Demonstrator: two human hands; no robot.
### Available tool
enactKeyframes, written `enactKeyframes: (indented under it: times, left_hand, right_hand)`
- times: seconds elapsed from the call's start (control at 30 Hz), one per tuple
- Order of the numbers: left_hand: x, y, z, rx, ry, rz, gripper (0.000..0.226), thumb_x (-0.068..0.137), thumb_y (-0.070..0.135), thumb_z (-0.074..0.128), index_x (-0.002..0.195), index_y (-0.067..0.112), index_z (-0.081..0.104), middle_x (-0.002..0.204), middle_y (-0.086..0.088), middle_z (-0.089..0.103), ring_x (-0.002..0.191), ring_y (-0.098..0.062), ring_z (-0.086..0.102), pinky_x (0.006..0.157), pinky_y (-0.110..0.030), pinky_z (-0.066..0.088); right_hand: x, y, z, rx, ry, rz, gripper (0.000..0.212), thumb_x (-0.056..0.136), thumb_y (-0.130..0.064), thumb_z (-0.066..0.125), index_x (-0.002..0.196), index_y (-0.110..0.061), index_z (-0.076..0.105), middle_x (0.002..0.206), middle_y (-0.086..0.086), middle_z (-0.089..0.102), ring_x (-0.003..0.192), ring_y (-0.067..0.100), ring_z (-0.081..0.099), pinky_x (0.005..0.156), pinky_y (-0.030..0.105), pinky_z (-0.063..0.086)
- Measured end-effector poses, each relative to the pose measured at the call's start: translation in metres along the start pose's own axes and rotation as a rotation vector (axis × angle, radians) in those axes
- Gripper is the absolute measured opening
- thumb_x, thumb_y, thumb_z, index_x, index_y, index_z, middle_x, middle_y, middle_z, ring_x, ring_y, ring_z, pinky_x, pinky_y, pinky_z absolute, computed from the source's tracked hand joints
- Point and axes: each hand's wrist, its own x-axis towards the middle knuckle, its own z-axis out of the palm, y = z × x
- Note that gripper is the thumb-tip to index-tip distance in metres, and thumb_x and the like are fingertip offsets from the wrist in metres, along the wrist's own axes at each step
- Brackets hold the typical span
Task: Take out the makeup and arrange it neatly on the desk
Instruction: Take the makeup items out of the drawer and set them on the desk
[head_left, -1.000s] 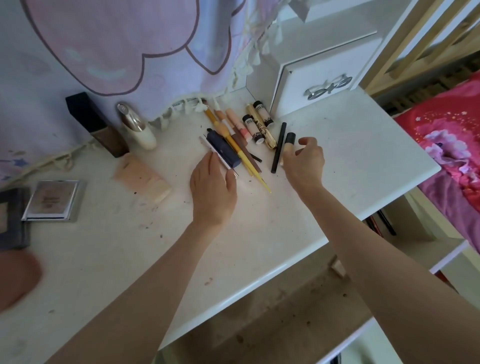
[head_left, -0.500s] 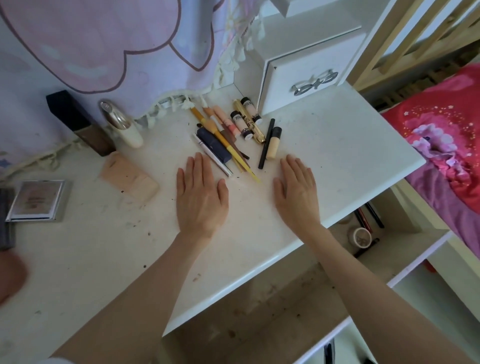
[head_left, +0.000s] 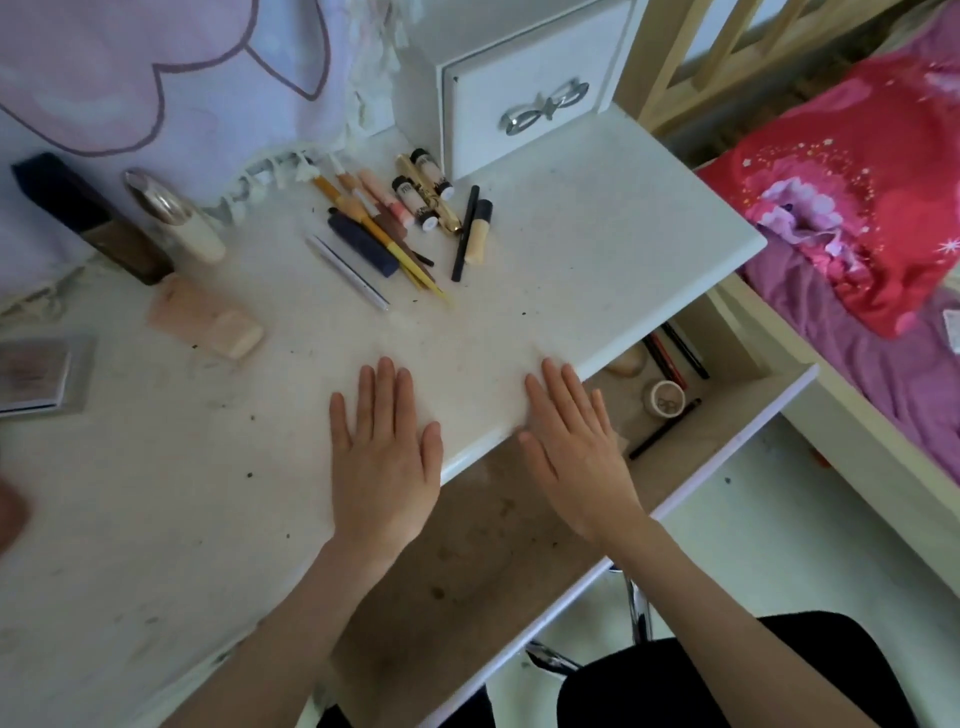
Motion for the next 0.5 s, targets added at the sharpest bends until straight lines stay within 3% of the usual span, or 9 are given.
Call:
enactKeyframes:
  times: [0.1, 0.17, 0.23, 0.33, 0.43, 0.5]
  left_hand:
    - [-0.015, 0.017, 0.000, -0.030, -0.024, 0.087, 0.061, 0.094, 0.039, 0.015, 0.142, 0.004, 0.030, 0.149, -0.016, 0.029, 0.139, -0.031, 0.024, 0.113, -0.053, 0.017]
    - [-0.022, 0.034, 0.000, -0.080, -0.028, 0.227, 0.056, 0.095, 0.035, 0.022, 0.139, 0.004, 0.038, 0.147, -0.014, 0.034, 0.137, -0.030, 0.030, 0.111, -0.055, 0.024]
    - [-0.026, 0.053, 0.005, -0.164, -0.011, 0.427, 0.046, 0.095, 0.024, 0.033, 0.134, 0.003, 0.046, 0.144, -0.013, 0.040, 0.135, -0.029, 0.035, 0.106, -0.053, 0.033]
    - [-0.023, 0.084, 0.018, -0.287, -0.029, 0.641, 0.044, 0.089, 0.006, 0.051, 0.133, 0.004, 0.048, 0.141, -0.011, 0.045, 0.134, -0.025, 0.036, 0.106, -0.046, 0.036]
    - [-0.008, 0.112, 0.038, -0.251, -0.128, 0.699, 0.057, 0.084, -0.004, 0.057, 0.137, 0.008, 0.041, 0.147, -0.008, 0.037, 0.139, -0.023, 0.028, 0.113, -0.041, 0.026]
    - [0.008, 0.125, 0.058, -0.200, -0.196, 0.684, 0.061, 0.089, -0.003, 0.047, 0.144, 0.014, 0.027, 0.154, -0.004, 0.020, 0.144, -0.019, 0.010, 0.117, -0.037, 0.016]
  right_hand:
    - [-0.020, 0.023, -0.004, -0.040, -0.033, 0.033, 0.059, 0.099, -0.032, 0.031, 0.149, -0.021, 0.002, 0.156, -0.002, -0.008, 0.144, 0.017, -0.010, 0.119, 0.039, -0.003]
    - [-0.023, 0.044, -0.009, -0.088, -0.052, 0.151, 0.054, 0.098, -0.028, 0.036, 0.148, -0.014, 0.020, 0.157, 0.005, 0.013, 0.145, 0.019, 0.007, 0.119, 0.038, 0.002]
    - [-0.019, 0.068, -0.016, -0.173, -0.094, 0.252, 0.043, 0.096, -0.025, 0.040, 0.137, -0.012, 0.039, 0.146, 0.007, 0.037, 0.138, 0.022, 0.026, 0.117, 0.038, 0.009]
    - [-0.006, 0.104, -0.027, -0.281, -0.187, 0.333, 0.033, 0.091, -0.014, 0.044, 0.122, -0.009, 0.052, 0.129, 0.010, 0.051, 0.125, 0.028, 0.041, 0.112, 0.040, 0.018]
    - [0.010, 0.131, -0.033, -0.327, -0.224, 0.370, 0.026, 0.087, -0.004, 0.046, 0.110, -0.006, 0.055, 0.115, 0.013, 0.056, 0.109, 0.031, 0.051, 0.089, 0.035, 0.037]
    - [0.022, 0.144, -0.033, -0.321, -0.250, 0.412, 0.027, 0.086, -0.004, 0.045, 0.110, -0.010, 0.057, 0.113, 0.012, 0.057, 0.105, 0.030, 0.053, 0.075, 0.033, 0.035]
